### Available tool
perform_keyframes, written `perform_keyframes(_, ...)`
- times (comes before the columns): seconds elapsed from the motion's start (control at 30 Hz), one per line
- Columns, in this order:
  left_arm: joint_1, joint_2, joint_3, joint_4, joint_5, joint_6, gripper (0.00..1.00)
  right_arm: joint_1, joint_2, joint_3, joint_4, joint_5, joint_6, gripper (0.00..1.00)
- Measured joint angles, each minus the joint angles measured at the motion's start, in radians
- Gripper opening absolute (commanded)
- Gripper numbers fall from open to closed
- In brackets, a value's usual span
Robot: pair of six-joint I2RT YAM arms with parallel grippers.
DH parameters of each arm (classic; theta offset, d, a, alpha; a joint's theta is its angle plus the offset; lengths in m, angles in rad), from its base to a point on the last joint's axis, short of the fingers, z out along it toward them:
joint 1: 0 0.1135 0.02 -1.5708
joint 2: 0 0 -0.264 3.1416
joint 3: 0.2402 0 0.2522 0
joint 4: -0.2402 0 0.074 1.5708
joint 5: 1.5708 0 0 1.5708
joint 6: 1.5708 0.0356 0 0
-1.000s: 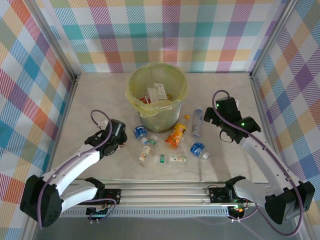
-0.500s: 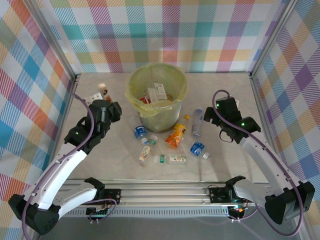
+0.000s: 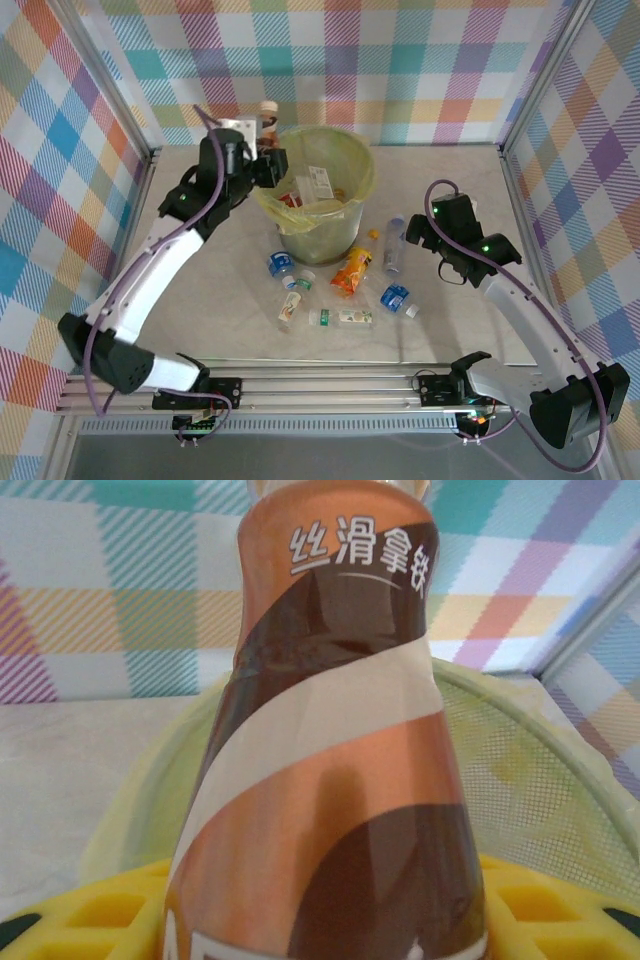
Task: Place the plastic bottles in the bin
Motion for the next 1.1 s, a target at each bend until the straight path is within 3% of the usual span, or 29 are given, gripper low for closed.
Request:
perform_keyframes(0.17,0.000,0.144,0.148,-0.050,0.072,0.090,0.52,0.000,0.000,0.000,0.000,-0.015,0.000,1.00)
perform_keyframes(0.47,0.000,0.340,0.337,-0.166,0.101,0.233,0.55,0.000,0.001,0.000,0.000,-0.034,0.015,1.00)
perform_keyframes(1.1,0.000,0.455,0.375,-0.317,0.099,0.393,0.61,0.000,0.048,0.000,-0.001,-0.050,0.015,1.00)
